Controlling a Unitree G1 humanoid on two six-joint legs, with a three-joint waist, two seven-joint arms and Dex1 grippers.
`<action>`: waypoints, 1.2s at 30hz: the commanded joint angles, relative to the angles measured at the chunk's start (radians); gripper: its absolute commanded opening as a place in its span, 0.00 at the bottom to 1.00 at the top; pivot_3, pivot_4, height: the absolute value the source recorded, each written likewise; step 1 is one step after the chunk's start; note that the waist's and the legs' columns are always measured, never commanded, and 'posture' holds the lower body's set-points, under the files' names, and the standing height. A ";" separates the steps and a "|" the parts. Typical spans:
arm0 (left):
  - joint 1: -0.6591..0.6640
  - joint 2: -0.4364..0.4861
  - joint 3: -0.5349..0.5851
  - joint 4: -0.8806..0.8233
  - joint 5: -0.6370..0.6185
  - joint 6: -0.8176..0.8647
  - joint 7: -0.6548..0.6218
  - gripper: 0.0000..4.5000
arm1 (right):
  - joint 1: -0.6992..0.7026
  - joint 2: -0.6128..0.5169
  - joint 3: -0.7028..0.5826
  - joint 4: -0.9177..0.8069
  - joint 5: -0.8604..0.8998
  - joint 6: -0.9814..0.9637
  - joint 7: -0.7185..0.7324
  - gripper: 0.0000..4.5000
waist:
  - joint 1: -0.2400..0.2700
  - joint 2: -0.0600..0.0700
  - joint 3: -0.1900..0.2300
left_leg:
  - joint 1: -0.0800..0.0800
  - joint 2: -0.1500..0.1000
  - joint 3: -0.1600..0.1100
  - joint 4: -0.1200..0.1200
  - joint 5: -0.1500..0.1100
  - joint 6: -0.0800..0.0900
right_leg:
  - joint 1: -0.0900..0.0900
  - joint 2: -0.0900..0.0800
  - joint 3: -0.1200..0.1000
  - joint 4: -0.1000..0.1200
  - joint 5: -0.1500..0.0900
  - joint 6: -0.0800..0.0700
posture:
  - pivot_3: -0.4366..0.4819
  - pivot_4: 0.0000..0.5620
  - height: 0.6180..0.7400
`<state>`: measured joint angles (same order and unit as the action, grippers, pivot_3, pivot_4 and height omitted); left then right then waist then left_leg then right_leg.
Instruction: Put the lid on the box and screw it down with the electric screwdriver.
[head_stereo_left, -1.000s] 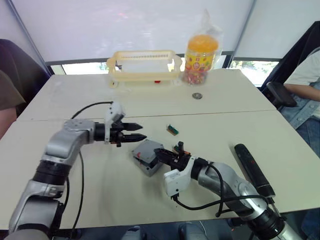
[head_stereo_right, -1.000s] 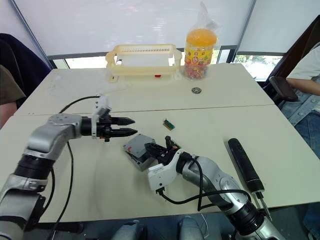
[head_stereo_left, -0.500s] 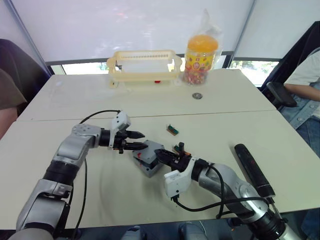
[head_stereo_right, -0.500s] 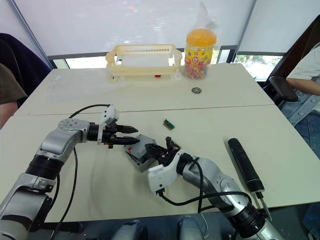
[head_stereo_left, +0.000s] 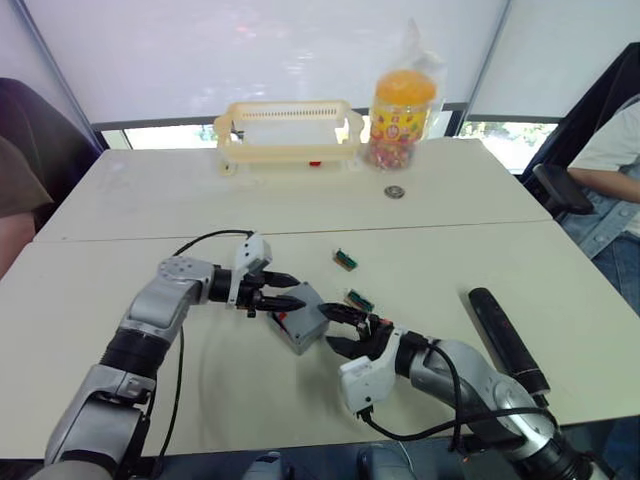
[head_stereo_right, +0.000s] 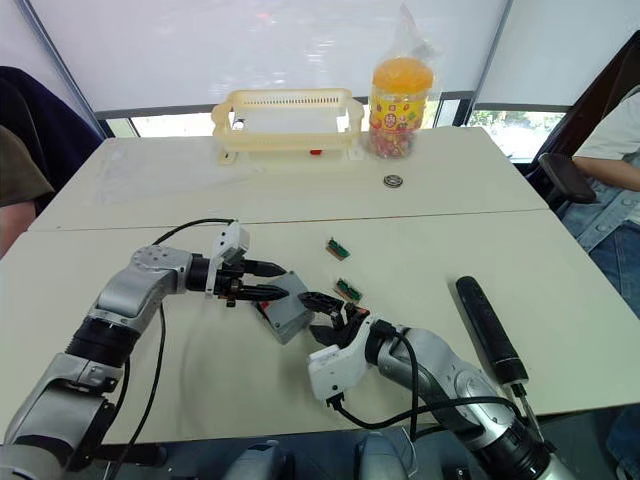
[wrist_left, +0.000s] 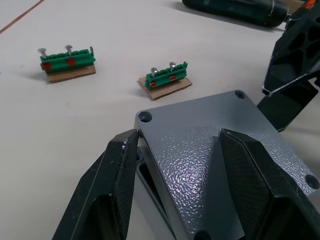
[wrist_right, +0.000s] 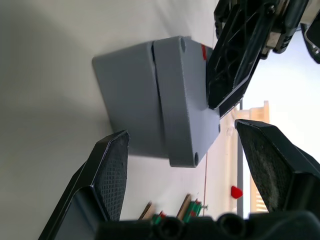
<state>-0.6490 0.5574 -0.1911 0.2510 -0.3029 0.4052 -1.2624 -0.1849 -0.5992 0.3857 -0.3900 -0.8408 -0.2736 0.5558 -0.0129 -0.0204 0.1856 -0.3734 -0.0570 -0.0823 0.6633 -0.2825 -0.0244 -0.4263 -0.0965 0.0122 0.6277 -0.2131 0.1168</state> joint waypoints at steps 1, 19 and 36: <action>0.022 0.005 -0.011 -0.015 0.019 0.008 0.008 0.58 | 0.013 -0.018 -0.056 -0.042 0.028 -0.006 -0.017 0.81 | 0.000 0.000 0.000 | 0.000 0.000 0.000 0.000 0.000 0.000 | 0.000 0.000 0.000 0.000 0.000 0.000 | 0.48 0.27 1.00; 0.061 0.032 0.032 -0.056 0.010 0.044 0.064 0.58 | 0.225 0.198 -0.217 -0.174 0.656 0.398 0.107 0.27 | 0.000 0.000 0.000 | 0.000 0.001 -0.001 0.000 0.000 0.000 | 0.000 0.000 0.000 0.000 0.000 0.000 | 0.48 0.27 1.00; 0.053 0.035 0.036 -0.067 0.006 0.052 0.073 0.58 | 0.106 0.235 -0.112 -0.199 0.859 0.800 0.108 0.04 | 0.000 0.001 0.000 | 0.000 0.002 -0.001 0.000 0.000 0.000 | 0.000 0.000 0.000 0.000 0.000 0.000 | 0.48 0.27 1.00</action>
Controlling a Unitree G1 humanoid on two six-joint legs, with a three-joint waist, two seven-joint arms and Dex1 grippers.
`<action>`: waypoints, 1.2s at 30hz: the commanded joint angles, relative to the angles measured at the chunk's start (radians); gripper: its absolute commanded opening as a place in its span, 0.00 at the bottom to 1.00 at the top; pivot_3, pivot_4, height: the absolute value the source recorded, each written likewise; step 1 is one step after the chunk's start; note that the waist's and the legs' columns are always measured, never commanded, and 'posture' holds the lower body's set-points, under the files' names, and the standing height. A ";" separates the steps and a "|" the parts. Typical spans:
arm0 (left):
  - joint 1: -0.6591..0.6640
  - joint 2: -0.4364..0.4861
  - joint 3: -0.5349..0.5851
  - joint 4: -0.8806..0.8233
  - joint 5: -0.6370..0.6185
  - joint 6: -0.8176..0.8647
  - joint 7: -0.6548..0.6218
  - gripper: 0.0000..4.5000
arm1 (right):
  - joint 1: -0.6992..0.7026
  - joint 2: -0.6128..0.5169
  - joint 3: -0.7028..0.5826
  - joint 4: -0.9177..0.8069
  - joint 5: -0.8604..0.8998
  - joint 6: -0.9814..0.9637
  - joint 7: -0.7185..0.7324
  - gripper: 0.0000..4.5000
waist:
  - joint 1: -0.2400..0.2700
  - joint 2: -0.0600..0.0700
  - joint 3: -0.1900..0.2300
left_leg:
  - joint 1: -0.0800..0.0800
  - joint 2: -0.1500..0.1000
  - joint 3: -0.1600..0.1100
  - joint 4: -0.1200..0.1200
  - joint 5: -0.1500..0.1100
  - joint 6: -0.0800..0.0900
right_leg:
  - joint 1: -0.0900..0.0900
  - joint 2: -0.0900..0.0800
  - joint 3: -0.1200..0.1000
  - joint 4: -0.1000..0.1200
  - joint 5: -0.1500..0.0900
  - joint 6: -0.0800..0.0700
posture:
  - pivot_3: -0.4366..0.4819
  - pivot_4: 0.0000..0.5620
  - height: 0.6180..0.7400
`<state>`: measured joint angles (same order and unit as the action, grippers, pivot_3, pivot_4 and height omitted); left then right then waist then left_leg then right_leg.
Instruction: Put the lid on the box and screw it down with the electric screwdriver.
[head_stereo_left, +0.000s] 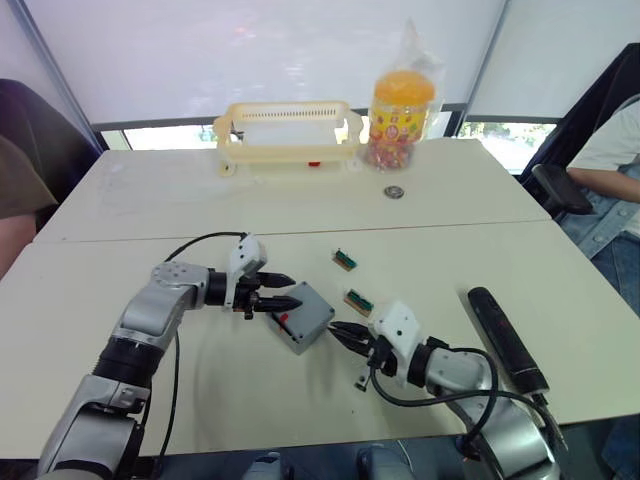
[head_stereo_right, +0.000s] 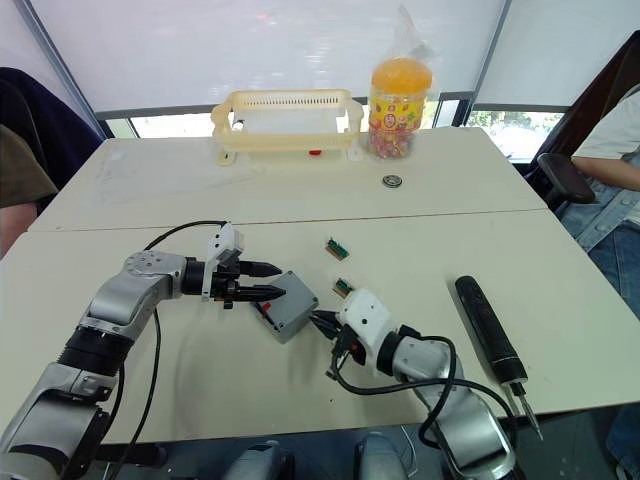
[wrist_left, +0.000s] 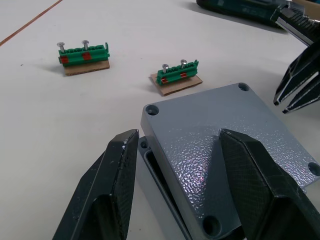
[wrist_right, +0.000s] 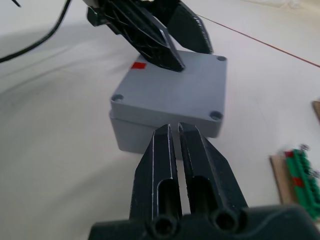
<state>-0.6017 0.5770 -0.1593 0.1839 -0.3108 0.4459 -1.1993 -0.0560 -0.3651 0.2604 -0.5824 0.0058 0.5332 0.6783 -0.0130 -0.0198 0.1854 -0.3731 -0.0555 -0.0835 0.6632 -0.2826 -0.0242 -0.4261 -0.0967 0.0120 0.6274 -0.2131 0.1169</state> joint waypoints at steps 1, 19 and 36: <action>0.006 0.017 0.004 -0.001 0.014 0.012 0.011 0.58 | -0.028 0.002 0.018 -0.003 0.013 -0.005 -0.019 0.04 | 0.000 0.000 0.000 | 0.000 0.000 0.000 0.000 0.000 0.000 | 0.000 0.000 0.000 0.000 0.000 0.000 | 0.48 0.27 1.00; -0.001 0.048 0.030 -0.047 -0.025 0.078 -0.008 0.58 | -0.097 0.001 0.057 0.069 0.012 -0.024 -0.048 0.04 | 0.000 0.000 0.000 | -0.001 0.000 0.000 0.000 0.000 0.000 | 0.000 0.000 0.000 -0.001 0.000 0.000 | 0.48 0.27 1.00; 0.018 0.046 0.009 -0.096 -0.043 0.107 -0.035 0.58 | -0.100 0.006 0.063 0.065 0.015 -0.026 -0.060 0.04 | 0.000 0.000 0.000 | -0.001 0.000 0.000 0.000 0.000 0.000 | 0.000 0.000 0.000 -0.001 0.000 0.000 | 0.48 0.27 1.00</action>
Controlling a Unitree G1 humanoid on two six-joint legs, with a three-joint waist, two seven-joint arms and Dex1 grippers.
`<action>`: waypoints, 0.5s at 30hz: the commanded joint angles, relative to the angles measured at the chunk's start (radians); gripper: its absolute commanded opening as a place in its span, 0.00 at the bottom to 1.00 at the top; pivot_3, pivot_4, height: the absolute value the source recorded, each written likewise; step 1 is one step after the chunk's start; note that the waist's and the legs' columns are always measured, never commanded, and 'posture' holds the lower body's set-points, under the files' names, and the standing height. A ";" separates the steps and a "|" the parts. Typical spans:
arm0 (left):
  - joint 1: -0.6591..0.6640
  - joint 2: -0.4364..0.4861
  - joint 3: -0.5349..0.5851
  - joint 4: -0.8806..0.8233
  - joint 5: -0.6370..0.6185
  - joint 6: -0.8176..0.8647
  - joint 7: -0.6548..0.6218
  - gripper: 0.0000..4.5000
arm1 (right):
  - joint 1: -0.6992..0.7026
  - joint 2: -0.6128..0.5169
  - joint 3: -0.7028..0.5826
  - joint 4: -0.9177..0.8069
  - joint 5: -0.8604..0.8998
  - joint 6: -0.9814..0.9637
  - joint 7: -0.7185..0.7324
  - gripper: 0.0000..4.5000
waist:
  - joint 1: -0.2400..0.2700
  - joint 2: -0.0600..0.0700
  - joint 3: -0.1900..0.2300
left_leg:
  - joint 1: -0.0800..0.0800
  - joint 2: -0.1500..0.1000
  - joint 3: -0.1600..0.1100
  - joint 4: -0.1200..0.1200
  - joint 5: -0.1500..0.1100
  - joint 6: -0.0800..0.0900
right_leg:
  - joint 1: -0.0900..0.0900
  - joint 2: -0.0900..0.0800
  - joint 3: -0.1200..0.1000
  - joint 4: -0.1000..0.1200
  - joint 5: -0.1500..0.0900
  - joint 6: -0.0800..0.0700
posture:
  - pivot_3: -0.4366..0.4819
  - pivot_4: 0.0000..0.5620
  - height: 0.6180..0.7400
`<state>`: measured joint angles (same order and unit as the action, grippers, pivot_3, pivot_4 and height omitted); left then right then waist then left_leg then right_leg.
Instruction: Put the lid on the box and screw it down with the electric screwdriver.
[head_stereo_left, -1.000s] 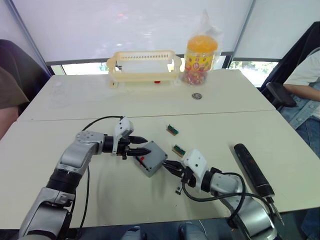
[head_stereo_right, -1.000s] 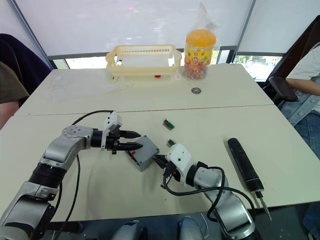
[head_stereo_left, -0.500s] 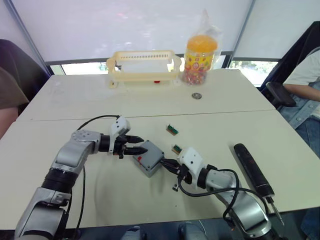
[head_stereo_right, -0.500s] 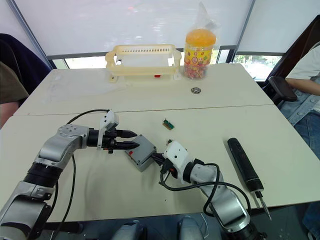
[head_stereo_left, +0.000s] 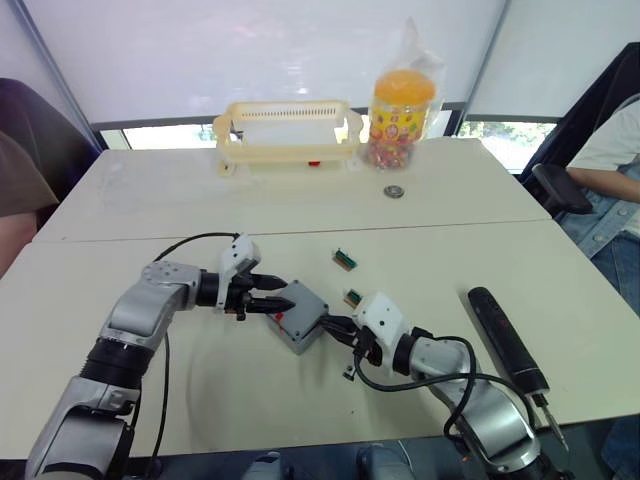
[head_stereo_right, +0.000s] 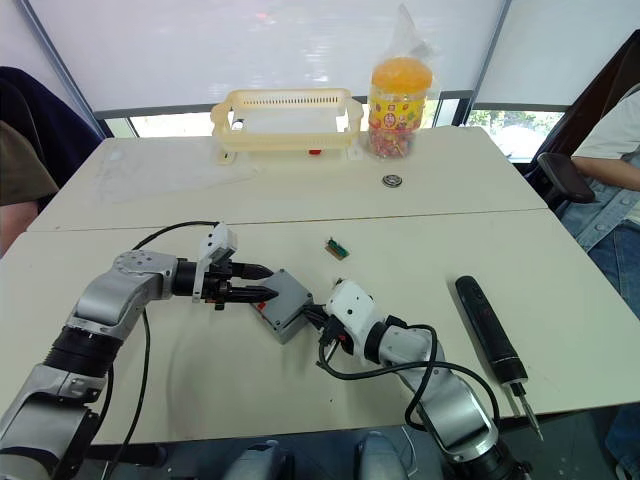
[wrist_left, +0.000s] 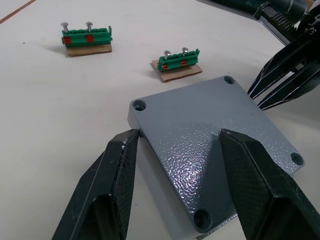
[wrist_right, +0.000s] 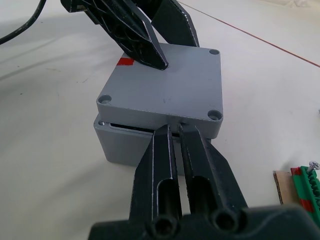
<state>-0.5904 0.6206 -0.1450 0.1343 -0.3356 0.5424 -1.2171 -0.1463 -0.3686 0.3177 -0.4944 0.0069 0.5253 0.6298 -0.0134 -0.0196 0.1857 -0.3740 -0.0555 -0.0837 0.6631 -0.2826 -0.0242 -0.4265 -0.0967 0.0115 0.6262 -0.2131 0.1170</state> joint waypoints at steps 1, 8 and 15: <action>0.006 0.001 -0.003 -0.051 -0.027 0.021 -0.019 0.58 | -0.010 0.010 0.006 -0.023 0.014 -0.020 -0.012 0.04 | 0.000 0.000 0.000 | 0.000 0.000 0.000 0.000 0.000 0.000 | 0.000 0.000 0.000 0.000 0.000 0.000 | 0.48 0.27 1.00; 0.006 0.006 -0.001 -0.059 -0.035 0.042 -0.036 0.58 | -0.008 0.006 0.003 -0.017 0.013 -0.035 -0.011 0.04 | 0.000 0.000 0.000 | 0.000 0.000 0.000 0.000 0.000 0.000 | 0.000 0.000 0.000 0.000 0.000 0.000 | 0.48 0.27 1.00; 0.004 0.013 -0.004 -0.046 -0.032 0.039 -0.054 0.58 | -0.007 0.012 0.006 -0.016 0.017 -0.039 -0.011 0.04 | 0.000 0.000 0.000 | 0.000 0.000 0.000 0.000 0.000 0.000 | 0.000 0.000 0.000 0.000 0.000 0.000 | 0.48 0.27 1.00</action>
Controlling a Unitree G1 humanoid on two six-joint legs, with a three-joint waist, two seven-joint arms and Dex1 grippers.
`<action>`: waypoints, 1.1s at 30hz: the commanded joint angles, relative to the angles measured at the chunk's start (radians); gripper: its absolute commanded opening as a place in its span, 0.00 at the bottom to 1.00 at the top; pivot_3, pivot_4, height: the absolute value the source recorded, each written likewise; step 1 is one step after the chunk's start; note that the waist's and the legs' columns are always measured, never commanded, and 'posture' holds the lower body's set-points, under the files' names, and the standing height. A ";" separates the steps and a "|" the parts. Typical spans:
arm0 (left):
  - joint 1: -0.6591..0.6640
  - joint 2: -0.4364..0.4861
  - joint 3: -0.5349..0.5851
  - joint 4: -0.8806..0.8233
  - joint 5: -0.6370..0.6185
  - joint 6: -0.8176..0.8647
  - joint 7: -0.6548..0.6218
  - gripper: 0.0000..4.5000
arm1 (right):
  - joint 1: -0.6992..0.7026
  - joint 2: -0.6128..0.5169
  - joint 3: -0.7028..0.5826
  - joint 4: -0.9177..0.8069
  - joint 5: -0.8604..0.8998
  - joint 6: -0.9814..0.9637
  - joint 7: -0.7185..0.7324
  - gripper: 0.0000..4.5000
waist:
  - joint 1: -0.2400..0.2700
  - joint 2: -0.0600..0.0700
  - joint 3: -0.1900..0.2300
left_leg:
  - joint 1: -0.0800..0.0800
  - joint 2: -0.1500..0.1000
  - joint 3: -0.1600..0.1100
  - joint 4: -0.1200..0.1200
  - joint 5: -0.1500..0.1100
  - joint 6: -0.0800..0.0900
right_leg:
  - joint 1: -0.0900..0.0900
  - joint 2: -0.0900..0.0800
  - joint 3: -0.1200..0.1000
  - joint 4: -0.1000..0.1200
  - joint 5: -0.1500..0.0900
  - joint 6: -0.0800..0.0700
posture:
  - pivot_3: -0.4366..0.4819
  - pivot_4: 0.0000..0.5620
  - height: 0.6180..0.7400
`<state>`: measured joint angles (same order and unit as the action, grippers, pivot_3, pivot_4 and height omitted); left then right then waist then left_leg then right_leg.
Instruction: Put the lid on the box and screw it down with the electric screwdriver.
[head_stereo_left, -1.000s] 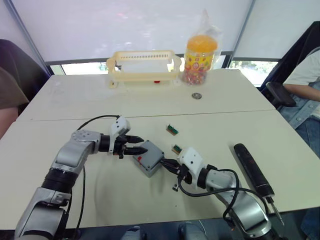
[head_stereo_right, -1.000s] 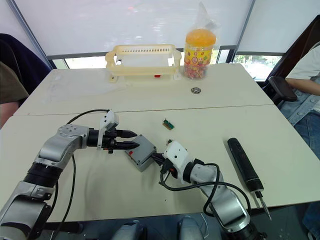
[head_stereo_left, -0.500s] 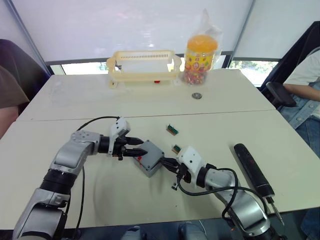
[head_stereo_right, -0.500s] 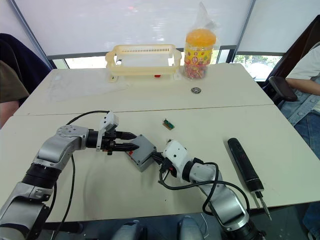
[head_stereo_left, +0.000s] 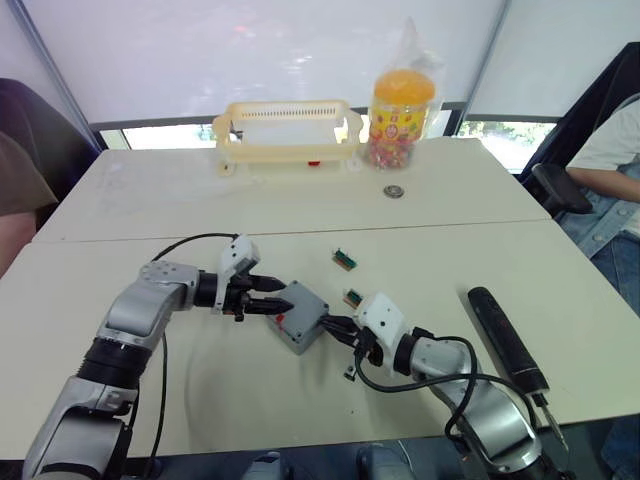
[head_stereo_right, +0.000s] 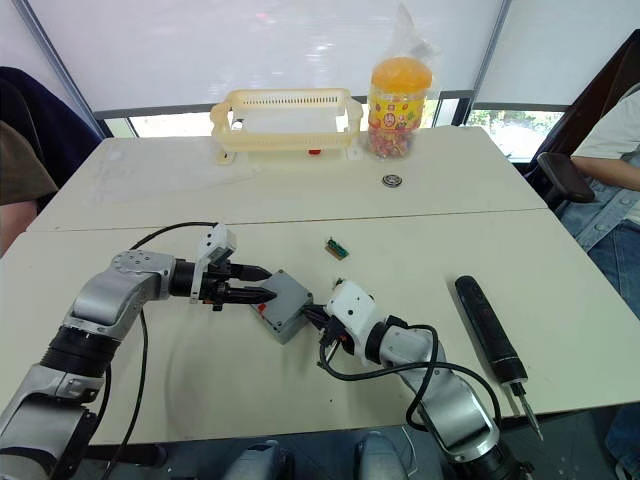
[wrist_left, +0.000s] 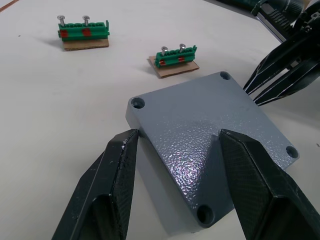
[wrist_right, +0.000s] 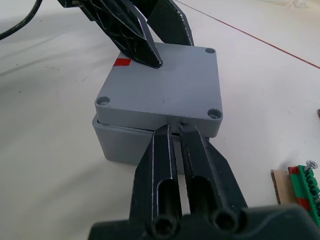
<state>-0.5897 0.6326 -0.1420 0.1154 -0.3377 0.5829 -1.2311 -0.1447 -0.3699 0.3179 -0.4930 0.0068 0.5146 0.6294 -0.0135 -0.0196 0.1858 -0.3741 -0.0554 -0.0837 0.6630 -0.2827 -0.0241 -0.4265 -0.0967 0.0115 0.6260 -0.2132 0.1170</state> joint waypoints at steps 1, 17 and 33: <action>0.004 0.001 -0.008 -0.029 -0.029 -0.002 -0.042 0.58 | -0.006 0.012 0.006 -0.022 0.018 -0.027 -0.010 0.04 | 0.000 0.000 0.000 | 0.000 0.000 0.000 0.000 0.000 0.000 | 0.000 0.000 0.000 0.000 0.000 0.000 | 0.48 0.27 1.00; -0.015 -0.021 -0.034 0.016 0.005 -0.052 -0.053 0.58 | 0.004 -0.002 -0.002 -0.039 0.022 -0.013 -0.017 0.04 | 0.000 0.000 0.000 | 0.000 0.000 0.000 0.000 0.000 0.000 | 0.000 0.000 0.000 -0.001 0.000 0.000 | 0.48 0.27 1.00; 0.000 -0.020 -0.043 0.010 0.020 -0.059 -0.051 0.58 | 0.009 -0.007 -0.004 -0.056 0.031 0.002 -0.023 0.04 | 0.001 0.000 0.000 | 0.000 0.000 0.000 0.000 0.000 0.000 | 0.000 0.000 0.000 -0.001 0.000 0.000 | 0.48 0.27 1.00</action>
<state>-0.5952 0.6202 -0.1590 0.1402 -0.3151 0.5330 -1.2624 -0.1221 -0.3844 0.3176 -0.5049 0.0237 0.5266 0.6192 -0.0128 -0.0196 0.1858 -0.3746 -0.0552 -0.0837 0.6629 -0.2827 -0.0241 -0.4265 -0.0967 0.0116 0.6246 -0.2132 0.1171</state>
